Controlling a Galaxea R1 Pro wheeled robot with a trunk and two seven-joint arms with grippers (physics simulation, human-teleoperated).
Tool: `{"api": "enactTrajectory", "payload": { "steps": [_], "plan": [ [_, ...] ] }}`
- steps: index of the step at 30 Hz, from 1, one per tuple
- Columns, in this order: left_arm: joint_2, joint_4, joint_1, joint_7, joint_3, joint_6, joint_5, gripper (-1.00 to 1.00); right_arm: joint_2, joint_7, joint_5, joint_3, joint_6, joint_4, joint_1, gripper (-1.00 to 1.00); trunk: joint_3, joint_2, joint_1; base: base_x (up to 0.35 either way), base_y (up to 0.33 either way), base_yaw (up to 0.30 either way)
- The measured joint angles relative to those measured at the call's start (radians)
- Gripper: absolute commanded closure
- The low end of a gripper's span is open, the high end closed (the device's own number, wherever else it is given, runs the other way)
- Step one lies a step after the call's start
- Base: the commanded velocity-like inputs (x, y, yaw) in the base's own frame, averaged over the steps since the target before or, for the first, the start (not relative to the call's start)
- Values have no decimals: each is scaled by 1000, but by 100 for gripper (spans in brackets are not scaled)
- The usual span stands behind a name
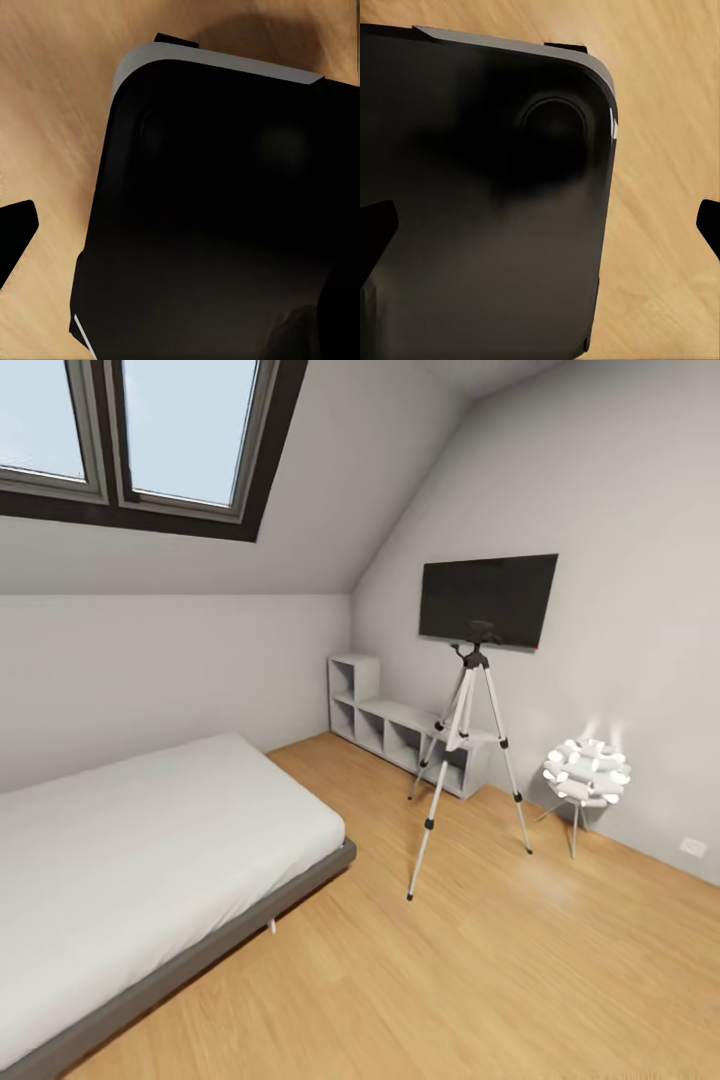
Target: Attach the digital camera to the camera tripod in the bedroom.
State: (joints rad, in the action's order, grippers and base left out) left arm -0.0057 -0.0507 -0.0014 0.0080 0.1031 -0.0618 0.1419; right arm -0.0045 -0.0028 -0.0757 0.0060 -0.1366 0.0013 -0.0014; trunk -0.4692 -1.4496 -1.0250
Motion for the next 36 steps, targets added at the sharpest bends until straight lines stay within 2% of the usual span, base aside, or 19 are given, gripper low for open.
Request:
{"api": "enactTrajectory", "payload": {
  "steps": [16,36],
  "plan": [
    [0,1,0,-6,-1,0,-2,-100,0,0,-1,0,0,0,0,-100,0,0,0,-16,19,-250],
    [0,1,0,-5,-2,0,-2,-100,0,0,-1,0,0,0,0,-100,0,0,0,-157,250,-250]
  ]
}}
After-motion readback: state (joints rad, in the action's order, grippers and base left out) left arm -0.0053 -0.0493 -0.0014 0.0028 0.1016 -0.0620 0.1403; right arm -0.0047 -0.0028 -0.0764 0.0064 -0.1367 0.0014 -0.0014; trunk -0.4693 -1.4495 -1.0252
